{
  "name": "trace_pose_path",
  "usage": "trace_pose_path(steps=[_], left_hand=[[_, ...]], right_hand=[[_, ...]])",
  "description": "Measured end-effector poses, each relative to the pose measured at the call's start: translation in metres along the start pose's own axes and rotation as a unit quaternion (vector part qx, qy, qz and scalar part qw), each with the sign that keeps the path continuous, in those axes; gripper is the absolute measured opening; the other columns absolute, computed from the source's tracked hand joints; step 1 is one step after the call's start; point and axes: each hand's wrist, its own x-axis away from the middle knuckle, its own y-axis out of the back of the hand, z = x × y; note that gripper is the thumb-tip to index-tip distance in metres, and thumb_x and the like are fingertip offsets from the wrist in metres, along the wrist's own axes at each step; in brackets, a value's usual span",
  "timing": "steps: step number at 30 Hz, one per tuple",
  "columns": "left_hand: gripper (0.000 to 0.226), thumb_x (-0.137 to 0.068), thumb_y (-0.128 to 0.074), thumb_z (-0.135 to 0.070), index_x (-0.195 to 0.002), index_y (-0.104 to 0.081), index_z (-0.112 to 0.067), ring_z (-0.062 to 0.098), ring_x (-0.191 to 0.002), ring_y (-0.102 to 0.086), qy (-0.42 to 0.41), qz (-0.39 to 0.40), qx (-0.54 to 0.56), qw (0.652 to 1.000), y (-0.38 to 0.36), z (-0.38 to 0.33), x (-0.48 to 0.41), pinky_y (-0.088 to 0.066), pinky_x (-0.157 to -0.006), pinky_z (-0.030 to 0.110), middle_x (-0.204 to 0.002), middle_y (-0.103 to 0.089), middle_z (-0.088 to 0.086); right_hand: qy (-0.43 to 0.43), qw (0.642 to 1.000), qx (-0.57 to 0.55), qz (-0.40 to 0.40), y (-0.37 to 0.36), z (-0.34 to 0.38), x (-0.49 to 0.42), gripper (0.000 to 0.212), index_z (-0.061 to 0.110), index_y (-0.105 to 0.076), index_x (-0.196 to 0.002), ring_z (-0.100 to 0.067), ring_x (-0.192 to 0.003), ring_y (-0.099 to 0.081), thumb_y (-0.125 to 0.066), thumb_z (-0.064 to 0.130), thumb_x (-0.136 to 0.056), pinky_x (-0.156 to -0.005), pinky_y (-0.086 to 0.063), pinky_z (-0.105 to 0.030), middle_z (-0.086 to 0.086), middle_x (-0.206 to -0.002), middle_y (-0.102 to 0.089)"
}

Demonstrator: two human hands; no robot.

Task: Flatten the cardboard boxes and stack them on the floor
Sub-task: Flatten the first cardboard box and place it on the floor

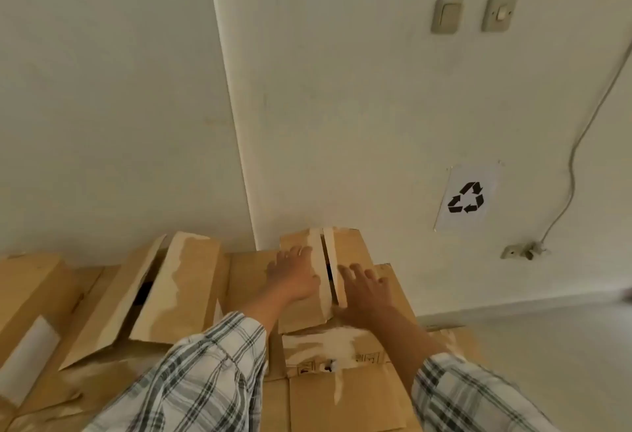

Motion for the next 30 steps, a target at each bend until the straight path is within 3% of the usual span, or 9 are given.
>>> trace_pose_path(steps=[5, 10, 12, 15, 18, 21, 24, 27, 30], left_hand=[[0.069, -0.097, -0.047, -0.043, -0.156, -0.019, -0.022, 0.034, -0.148, -0.019, 0.039, 0.054, 0.015, 0.998, -0.039, -0.005, -0.021, -0.027, -0.116, 0.051, -0.165, -0.015, 0.004], [0.075, -0.095, -0.049, -0.053, -0.155, -0.017, -0.021, 0.033, -0.147, -0.019, 0.093, 0.038, 0.059, 0.993, -0.06, -0.02, -0.03, -0.027, -0.114, 0.055, -0.164, -0.012, 0.004], [0.087, -0.09, -0.055, -0.057, -0.156, -0.011, -0.021, 0.034, -0.148, -0.015, 0.107, 0.042, 0.052, 0.992, -0.066, -0.026, -0.031, -0.025, -0.113, 0.057, -0.165, -0.005, 0.003], [0.093, -0.088, -0.063, -0.032, -0.157, -0.002, -0.023, 0.034, -0.146, -0.015, 0.124, 0.055, 0.031, 0.99, -0.068, -0.036, -0.033, -0.031, -0.111, 0.056, -0.165, 0.003, 0.003], [0.09, -0.088, -0.057, -0.011, -0.156, -0.001, -0.025, 0.034, -0.135, -0.032, 0.125, 0.011, 0.018, 0.992, -0.06, -0.047, -0.032, -0.048, -0.091, 0.043, -0.163, -0.003, 0.003], [0.084, -0.089, -0.055, -0.001, -0.156, -0.008, -0.022, 0.033, -0.121, -0.044, 0.099, -0.067, -0.064, 0.991, -0.046, -0.04, -0.03, -0.052, -0.077, 0.037, -0.16, -0.011, 0.008], [0.074, -0.089, -0.06, -0.007, -0.153, -0.023, -0.015, 0.035, -0.127, -0.04, 0.137, -0.08, -0.162, 0.974, -0.03, -0.018, -0.022, -0.05, -0.094, 0.044, -0.162, -0.004, 0.012], [0.081, -0.089, -0.065, -0.026, -0.156, -0.021, -0.013, 0.043, -0.147, -0.004, 0.168, -0.077, -0.343, 0.921, -0.024, 0.001, -0.013, -0.008, -0.115, 0.064, -0.164, 0.004, 0.013], [0.065, -0.089, -0.062, -0.024, -0.148, -0.036, -0.016, 0.037, -0.139, -0.019, 0.168, -0.032, -0.359, 0.918, -0.034, 0.015, -0.007, -0.019, -0.111, 0.055, -0.153, -0.022, 0.012]], right_hand=[[0.061, 0.998, -0.001, -0.033, -0.035, -0.004, -0.006, 0.08, 0.025, -0.014, -0.152, -0.029, -0.133, -0.04, -0.054, 0.052, -0.089, -0.104, -0.037, -0.05, -0.001, -0.155, -0.025], [0.105, 0.982, -0.011, -0.156, -0.034, -0.031, -0.005, 0.082, 0.023, -0.034, -0.144, -0.028, -0.116, -0.054, -0.074, 0.01, -0.073, -0.086, -0.051, -0.043, -0.003, -0.147, -0.04], [0.079, 0.971, 0.002, -0.224, -0.026, -0.053, -0.007, 0.074, 0.025, -0.048, -0.134, -0.027, -0.113, -0.055, -0.07, 0.002, -0.067, -0.089, -0.047, -0.045, -0.003, -0.14, -0.047], [0.009, 0.961, 0.054, -0.269, -0.015, -0.088, -0.011, 0.057, 0.027, -0.061, -0.115, -0.025, -0.115, -0.052, -0.068, 0.0, -0.065, -0.1, -0.031, -0.055, 0.001, -0.127, -0.055], [-0.069, 0.973, 0.088, -0.203, -0.017, -0.119, -0.01, 0.053, 0.022, -0.068, -0.105, -0.026, -0.119, -0.049, -0.077, 0.003, -0.056, -0.101, -0.024, -0.06, -0.002, -0.116, -0.061], [-0.059, 0.988, 0.107, -0.098, -0.033, -0.137, -0.009, 0.046, 0.023, -0.058, -0.121, -0.023, -0.127, -0.042, -0.069, 0.017, -0.077, -0.104, -0.022, -0.051, 0.0, -0.125, -0.057], [-0.005, 0.996, 0.075, -0.047, -0.047, -0.138, -0.014, 0.039, 0.018, -0.049, -0.129, -0.022, -0.121, -0.045, -0.058, 0.016, -0.091, -0.099, -0.04, -0.034, -0.002, -0.131, -0.052], [0.042, 0.998, 0.027, -0.032, -0.049, -0.129, -0.028, 0.045, 0.016, -0.046, -0.13, -0.019, -0.117, -0.046, -0.062, 0.012, -0.089, -0.096, -0.045, -0.029, -0.002, -0.131, -0.049], [0.087, 0.996, 0.018, -0.007, -0.047, -0.115, -0.05, 0.055, 0.015, -0.036, -0.143, -0.024, -0.123, -0.042, -0.055, 0.009, -0.091, -0.104, -0.038, -0.03, -0.004, -0.14, -0.043]])
